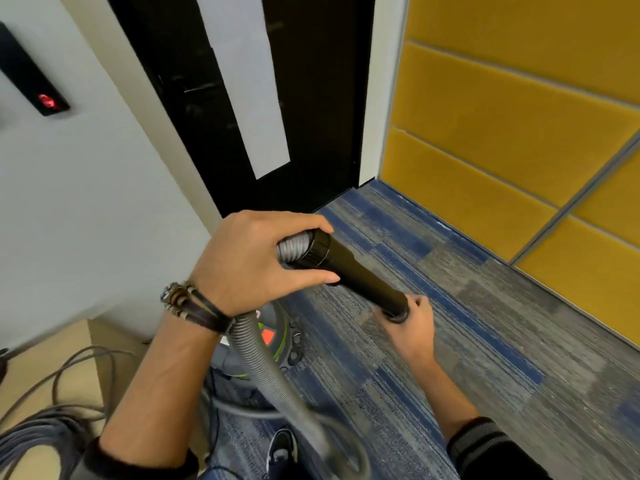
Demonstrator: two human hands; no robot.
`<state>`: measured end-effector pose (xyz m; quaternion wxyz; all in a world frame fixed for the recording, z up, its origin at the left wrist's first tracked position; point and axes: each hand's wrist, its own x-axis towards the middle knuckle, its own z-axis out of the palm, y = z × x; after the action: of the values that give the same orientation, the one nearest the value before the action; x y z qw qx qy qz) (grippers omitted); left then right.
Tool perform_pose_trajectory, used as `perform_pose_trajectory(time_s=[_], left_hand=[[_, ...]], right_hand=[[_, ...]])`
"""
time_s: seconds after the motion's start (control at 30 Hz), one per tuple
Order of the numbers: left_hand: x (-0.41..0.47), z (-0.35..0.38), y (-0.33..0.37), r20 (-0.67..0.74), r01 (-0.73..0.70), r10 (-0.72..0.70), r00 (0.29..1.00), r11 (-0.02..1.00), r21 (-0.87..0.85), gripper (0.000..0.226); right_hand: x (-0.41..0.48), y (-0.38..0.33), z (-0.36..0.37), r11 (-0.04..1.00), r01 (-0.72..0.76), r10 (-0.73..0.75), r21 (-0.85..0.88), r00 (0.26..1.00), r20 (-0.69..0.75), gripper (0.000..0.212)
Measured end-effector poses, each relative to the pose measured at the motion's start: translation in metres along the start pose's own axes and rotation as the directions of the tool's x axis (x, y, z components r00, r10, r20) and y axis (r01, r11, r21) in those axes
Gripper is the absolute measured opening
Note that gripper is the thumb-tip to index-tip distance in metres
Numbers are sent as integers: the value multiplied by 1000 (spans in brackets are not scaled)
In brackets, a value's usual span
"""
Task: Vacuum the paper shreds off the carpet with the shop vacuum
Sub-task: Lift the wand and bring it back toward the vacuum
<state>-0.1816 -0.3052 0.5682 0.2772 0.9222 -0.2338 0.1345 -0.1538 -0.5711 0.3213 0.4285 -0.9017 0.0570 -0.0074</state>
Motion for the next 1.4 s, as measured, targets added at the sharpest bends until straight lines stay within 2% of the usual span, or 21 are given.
perform_pose_trajectory(time_s=[0.1,0.17,0.3,0.43,0.53,0.63,0.73,0.83,0.9,1.03,1.13,1.2,1.3,1.4], left_hand=[[-17,-33,-87,-59,95,-100,993,992,-77,50],[-29,-51,-147,-92,168,-179,980,979,-116,48],[-54,-52,-250,-74,300,-311,948,945,-130,40],[-86,-3,-354,-53,474,-485,873,869,-142,43],[-106,38,-416,-37,563,-573,819,814,-142,51],[-130,77,-473,-12,614,-622,783,774,-155,46],[-159,127,-520,32,669,-670,741,734,-121,43],[-188,186,-554,138,721,-709,691,688,-81,38],[-209,225,-578,219,740,-715,664,670,-59,42],[-238,290,-619,311,742,-705,637,671,0,66],[-248,319,-644,305,766,-740,600,641,49,52],[-247,330,-657,261,779,-762,593,624,53,41],[-234,337,-673,231,793,-778,584,607,38,48],[-224,350,-688,304,789,-771,560,608,88,56]], right_hand=[[25,-49,54,998,34,-35,44,999,31,36],[47,-76,86,998,62,-60,-25,993,100,34],[84,-101,142,973,52,32,-223,932,360,38],[108,-93,215,926,53,163,-374,837,523,34],[127,-71,270,897,36,246,-440,786,567,31],[153,-51,320,851,60,341,-522,693,635,27],[173,-22,364,777,76,460,-625,609,646,32],[182,15,395,714,134,526,-687,544,653,30],[181,43,421,703,151,544,-695,516,662,33],[178,95,467,692,145,544,-707,540,643,45],[176,123,500,701,120,533,-703,567,628,50],[176,132,518,710,154,487,-687,598,637,49],[180,138,537,751,93,442,-654,664,603,48],[186,145,546,751,-6,481,-660,691,540,52]])
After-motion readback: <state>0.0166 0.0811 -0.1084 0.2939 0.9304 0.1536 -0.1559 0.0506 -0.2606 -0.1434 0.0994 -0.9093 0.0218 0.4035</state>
